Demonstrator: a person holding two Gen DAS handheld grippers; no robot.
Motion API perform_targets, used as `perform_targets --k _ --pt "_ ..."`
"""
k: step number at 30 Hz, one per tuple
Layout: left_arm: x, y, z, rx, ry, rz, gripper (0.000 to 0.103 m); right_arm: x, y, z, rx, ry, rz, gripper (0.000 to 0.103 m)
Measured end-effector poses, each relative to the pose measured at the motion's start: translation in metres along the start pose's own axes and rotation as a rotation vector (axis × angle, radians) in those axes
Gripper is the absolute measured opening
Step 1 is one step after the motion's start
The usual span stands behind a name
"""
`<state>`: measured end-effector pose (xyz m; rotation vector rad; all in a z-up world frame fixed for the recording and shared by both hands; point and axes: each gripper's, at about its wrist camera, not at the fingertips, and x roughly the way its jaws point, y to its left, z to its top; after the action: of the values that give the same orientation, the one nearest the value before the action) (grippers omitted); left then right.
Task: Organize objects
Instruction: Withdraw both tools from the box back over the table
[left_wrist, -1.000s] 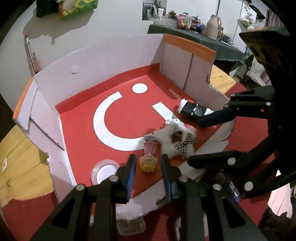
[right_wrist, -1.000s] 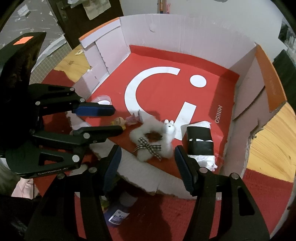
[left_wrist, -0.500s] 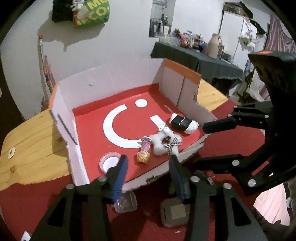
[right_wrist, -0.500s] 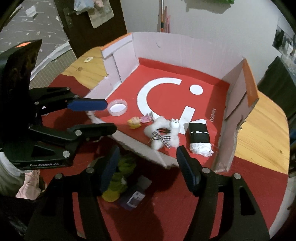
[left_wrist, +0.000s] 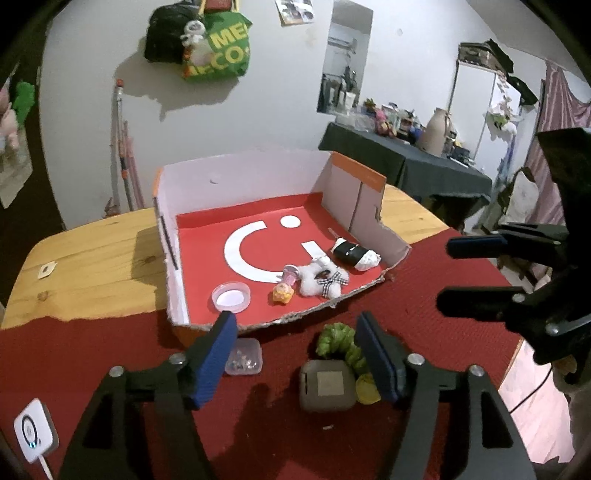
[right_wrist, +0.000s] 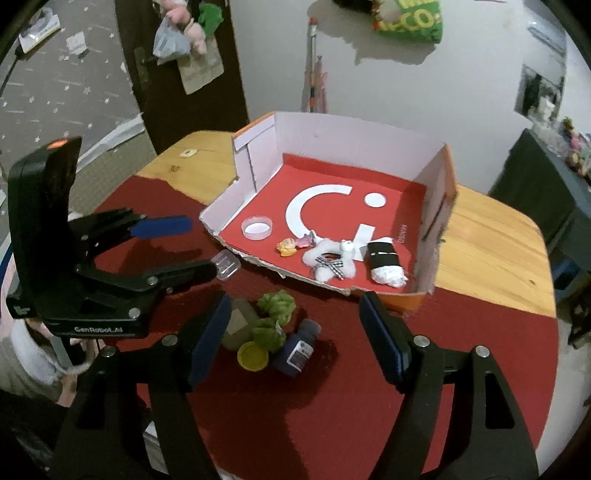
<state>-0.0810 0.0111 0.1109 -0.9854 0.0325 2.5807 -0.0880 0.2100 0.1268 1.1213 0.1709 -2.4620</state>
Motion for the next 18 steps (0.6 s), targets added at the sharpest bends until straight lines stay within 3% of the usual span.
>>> perform_targets --k 11,18 --pt "-0.027 -0.006 -0.030 -0.031 -0.111 0.107 0.089 -0.020 0.010 -0.039 0.065 -0.151 -0.126 0.083" --pt "-0.024 -0.003 -0.053 -0.087 -0.120 0.163 0.092 -0.016 0.022 -0.070 0.074 -0.220 -0.235 0.087"
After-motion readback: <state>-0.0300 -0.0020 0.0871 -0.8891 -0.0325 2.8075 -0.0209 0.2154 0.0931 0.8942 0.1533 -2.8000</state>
